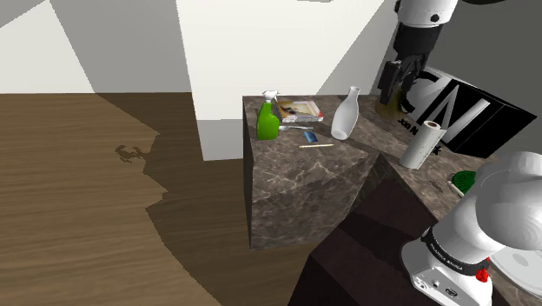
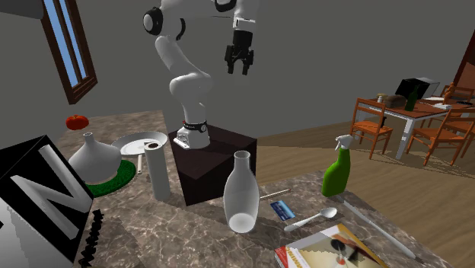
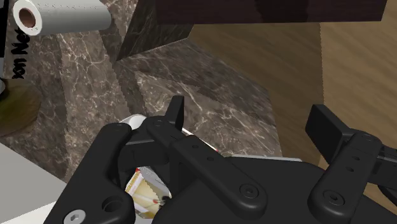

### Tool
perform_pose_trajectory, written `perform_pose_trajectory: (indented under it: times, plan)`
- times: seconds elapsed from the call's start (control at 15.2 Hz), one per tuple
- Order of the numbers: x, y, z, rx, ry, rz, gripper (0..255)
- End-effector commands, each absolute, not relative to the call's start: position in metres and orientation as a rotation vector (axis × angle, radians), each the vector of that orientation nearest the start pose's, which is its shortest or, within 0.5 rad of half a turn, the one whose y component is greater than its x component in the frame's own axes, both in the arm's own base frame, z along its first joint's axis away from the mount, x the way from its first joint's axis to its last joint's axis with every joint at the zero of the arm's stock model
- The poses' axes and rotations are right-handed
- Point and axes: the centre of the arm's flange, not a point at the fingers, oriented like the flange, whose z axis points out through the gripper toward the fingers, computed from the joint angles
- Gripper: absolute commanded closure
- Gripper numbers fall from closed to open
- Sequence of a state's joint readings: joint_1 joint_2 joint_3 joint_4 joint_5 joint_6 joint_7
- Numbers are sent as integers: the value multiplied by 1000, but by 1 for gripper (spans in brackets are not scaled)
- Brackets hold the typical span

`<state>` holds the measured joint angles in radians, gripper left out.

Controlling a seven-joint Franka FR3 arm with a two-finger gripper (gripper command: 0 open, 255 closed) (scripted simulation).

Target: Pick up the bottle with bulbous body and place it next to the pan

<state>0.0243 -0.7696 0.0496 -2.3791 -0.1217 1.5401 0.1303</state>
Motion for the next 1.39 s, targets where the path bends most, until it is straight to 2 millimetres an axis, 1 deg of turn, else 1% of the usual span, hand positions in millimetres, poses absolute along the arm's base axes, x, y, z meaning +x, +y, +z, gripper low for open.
perform_pose_trajectory:
  times: [0.0, 0.66, 1.32]
  plan:
    - [307, 13, 573, -3300, 117, 91, 0]
    - [386, -93, 536, -3257, 130, 110, 0]
    - [465, -198, 494, -3213, 141, 128, 0]
